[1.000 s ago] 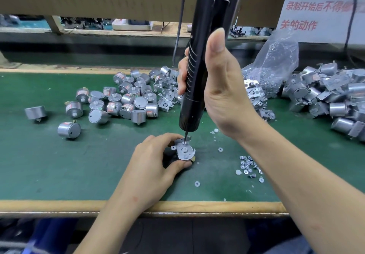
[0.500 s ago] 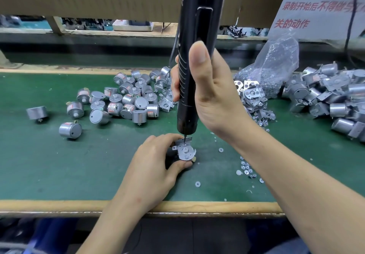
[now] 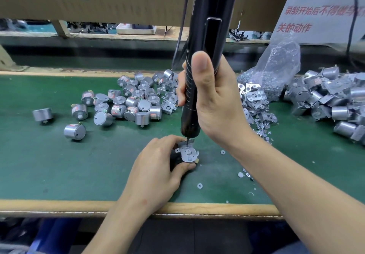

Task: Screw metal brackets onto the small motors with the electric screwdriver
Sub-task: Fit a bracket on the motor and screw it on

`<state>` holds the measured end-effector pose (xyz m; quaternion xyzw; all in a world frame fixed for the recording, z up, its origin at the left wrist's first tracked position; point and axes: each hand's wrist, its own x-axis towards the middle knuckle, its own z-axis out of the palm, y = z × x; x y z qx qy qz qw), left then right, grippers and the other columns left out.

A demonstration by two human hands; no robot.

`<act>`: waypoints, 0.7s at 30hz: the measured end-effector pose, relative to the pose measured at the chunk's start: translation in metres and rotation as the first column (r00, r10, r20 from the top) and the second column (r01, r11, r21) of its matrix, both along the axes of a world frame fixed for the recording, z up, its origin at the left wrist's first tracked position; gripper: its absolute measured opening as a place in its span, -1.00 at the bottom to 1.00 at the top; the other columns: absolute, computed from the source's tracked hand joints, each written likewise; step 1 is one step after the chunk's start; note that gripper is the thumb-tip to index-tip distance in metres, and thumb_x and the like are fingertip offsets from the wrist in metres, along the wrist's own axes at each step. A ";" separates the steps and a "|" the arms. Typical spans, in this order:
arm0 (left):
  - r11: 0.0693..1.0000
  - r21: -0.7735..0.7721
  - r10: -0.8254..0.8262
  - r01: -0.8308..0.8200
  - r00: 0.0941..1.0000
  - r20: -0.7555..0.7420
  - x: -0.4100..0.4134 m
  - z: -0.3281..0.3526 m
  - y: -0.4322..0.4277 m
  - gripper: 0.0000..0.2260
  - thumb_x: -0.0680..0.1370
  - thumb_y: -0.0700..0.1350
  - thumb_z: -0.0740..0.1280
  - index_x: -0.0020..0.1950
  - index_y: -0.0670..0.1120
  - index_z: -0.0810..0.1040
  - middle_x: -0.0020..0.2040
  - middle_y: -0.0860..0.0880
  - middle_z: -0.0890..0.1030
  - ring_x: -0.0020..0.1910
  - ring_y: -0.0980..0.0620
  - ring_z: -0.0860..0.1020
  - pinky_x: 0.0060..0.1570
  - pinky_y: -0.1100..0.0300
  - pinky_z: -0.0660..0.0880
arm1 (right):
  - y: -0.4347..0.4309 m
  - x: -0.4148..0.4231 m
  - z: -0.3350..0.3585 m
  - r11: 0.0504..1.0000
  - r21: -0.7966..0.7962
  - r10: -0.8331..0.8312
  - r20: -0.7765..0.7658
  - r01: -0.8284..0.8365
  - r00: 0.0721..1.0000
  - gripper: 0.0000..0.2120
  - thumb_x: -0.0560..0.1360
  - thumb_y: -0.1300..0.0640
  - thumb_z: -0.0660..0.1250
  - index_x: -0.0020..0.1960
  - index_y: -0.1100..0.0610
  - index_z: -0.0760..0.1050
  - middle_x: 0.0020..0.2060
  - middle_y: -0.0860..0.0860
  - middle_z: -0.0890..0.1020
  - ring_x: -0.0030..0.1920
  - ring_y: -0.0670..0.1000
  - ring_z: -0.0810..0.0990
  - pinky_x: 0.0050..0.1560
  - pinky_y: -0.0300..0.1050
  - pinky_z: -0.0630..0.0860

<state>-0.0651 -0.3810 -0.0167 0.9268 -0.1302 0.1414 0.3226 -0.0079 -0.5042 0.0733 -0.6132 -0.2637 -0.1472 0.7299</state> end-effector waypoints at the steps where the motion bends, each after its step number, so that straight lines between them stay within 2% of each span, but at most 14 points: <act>1: 1.000 0.000 0.001 -0.001 1.000 0.000 0.000 0.000 0.000 -0.64 0.43 0.06 0.52 0.18 0.10 0.53 -0.13 0.36 0.42 -0.03 0.13 0.47 -0.06 0.26 0.35 | 0.000 0.000 -0.001 1.000 0.004 -0.018 0.003 0.018 1.000 -0.56 0.46 -0.29 0.22 -0.10 0.11 0.33 -0.40 -0.03 0.47 -0.43 0.03 0.47 -0.34 -0.08 0.46; 8: 1.000 -0.018 -0.010 0.010 1.000 -0.012 0.000 0.000 -0.001 -0.64 0.44 0.06 0.50 0.18 0.08 0.52 0.04 0.19 0.59 0.05 0.10 0.51 0.03 0.13 0.45 | -0.004 0.004 -0.011 0.999 -0.007 -0.051 -0.021 0.051 0.998 -0.53 0.45 -0.29 0.25 -0.04 0.13 0.35 -0.33 0.12 0.49 -0.41 0.03 0.51 -0.32 -0.13 0.50; 10: 0.999 -0.025 -0.023 0.022 1.000 -0.019 0.000 0.000 -0.001 -0.66 0.45 0.06 0.50 0.16 0.08 0.51 0.03 0.19 0.58 0.04 0.10 0.52 0.02 0.12 0.45 | -0.006 0.006 -0.020 0.998 -0.048 -0.049 -0.048 0.047 0.998 -0.58 0.52 -0.23 0.28 -0.02 0.14 0.35 -0.30 0.12 0.50 -0.41 0.02 0.55 -0.30 -0.12 0.52; 13: 0.999 -0.037 -0.035 0.034 0.999 -0.024 -0.001 0.000 0.000 -0.68 0.46 0.06 0.49 0.15 0.10 0.50 0.02 0.21 0.57 0.01 0.12 0.51 -0.01 0.15 0.44 | -0.011 0.012 -0.030 0.983 -0.158 -0.108 -0.070 0.095 0.992 -0.75 0.63 -0.07 0.29 -0.03 0.11 0.38 -0.28 0.10 0.57 -0.35 0.04 0.63 -0.21 -0.02 0.57; 15: 0.998 -0.045 -0.044 0.043 0.999 -0.024 -0.001 -0.001 0.000 -0.68 0.46 0.06 0.49 0.16 0.11 0.49 0.01 0.23 0.56 -0.04 0.16 0.48 -0.05 0.22 0.41 | -0.015 0.016 -0.032 0.957 -0.260 -0.163 -0.101 0.133 0.981 -0.76 0.63 -0.08 0.29 -0.02 0.08 0.41 -0.25 0.08 0.63 -0.29 0.06 0.68 -0.09 0.11 0.62; 17: 0.997 -0.060 -0.056 0.054 0.998 -0.026 -0.001 -0.002 0.001 -0.68 0.46 0.06 0.49 0.16 0.12 0.49 -0.01 0.25 0.55 -0.10 0.20 0.45 -0.10 0.29 0.37 | -0.020 0.019 -0.033 0.888 -0.422 -0.259 -0.124 0.185 0.958 -0.71 0.63 -0.14 0.30 0.01 0.09 0.46 -0.19 0.12 0.68 -0.21 0.10 0.70 -0.01 0.20 0.60; 18: 0.996 -0.070 -0.058 0.056 0.998 -0.028 0.000 -0.001 0.001 -0.67 0.45 0.06 0.50 0.15 0.12 0.50 -0.01 0.25 0.56 -0.09 0.21 0.45 -0.09 0.29 0.38 | -0.024 0.019 -0.033 0.821 -0.532 -0.314 -0.119 0.206 0.942 -0.66 0.63 -0.18 0.30 0.01 0.11 0.49 -0.18 0.14 0.69 -0.18 0.11 0.69 -0.01 0.20 0.59; 21: 0.993 -0.117 -0.024 0.028 0.999 0.032 0.002 0.001 0.004 -0.65 0.42 -0.01 0.54 0.15 0.09 0.54 -0.01 0.26 0.58 -0.07 0.26 0.52 -0.03 0.27 0.45 | -0.035 0.016 -0.028 0.504 -0.854 -0.406 -0.098 0.133 0.909 -0.40 0.58 -0.34 0.22 -0.11 0.22 0.61 -0.31 0.12 0.70 -0.23 0.11 0.68 -0.06 0.11 0.62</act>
